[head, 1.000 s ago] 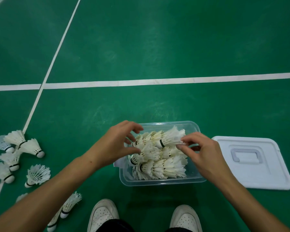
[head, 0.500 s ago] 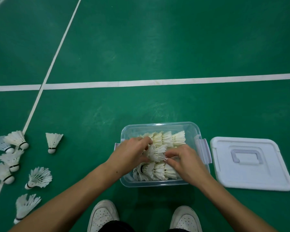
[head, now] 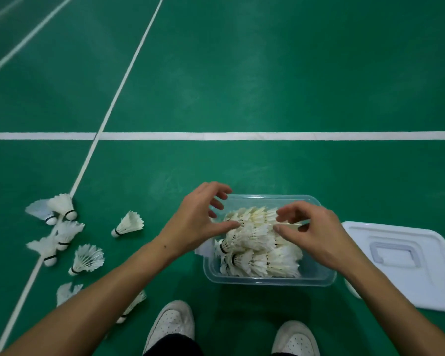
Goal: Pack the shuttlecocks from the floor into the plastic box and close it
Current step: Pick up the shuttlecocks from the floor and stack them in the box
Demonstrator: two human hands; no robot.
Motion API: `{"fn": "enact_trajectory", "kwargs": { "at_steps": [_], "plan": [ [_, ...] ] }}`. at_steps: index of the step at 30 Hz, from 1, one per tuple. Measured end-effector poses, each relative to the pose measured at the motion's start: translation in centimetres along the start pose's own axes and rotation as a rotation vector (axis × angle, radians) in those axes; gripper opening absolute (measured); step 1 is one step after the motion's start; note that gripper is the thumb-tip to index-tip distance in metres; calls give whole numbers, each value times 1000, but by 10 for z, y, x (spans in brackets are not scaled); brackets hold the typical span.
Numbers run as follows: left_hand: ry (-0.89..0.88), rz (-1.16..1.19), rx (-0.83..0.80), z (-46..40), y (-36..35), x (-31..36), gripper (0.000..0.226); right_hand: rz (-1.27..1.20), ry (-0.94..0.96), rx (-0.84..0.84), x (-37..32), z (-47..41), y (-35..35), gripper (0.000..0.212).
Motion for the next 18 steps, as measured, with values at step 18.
{"fn": "enact_trajectory", "kwargs": {
  "at_steps": [18],
  "plan": [
    [317,78,383,149,177,-161,69,163,429,-238,-219,-70,-198,42]
  ]
}}
Point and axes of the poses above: each hand's wrist, its own z-axis away from the middle knuckle, its own y-axis out of the back of the hand, x = y × z, the point moved 10 cm from there along -z, towards the middle knuckle, and after that the axes turned 3 degrees about z, right-handed, at the moved point
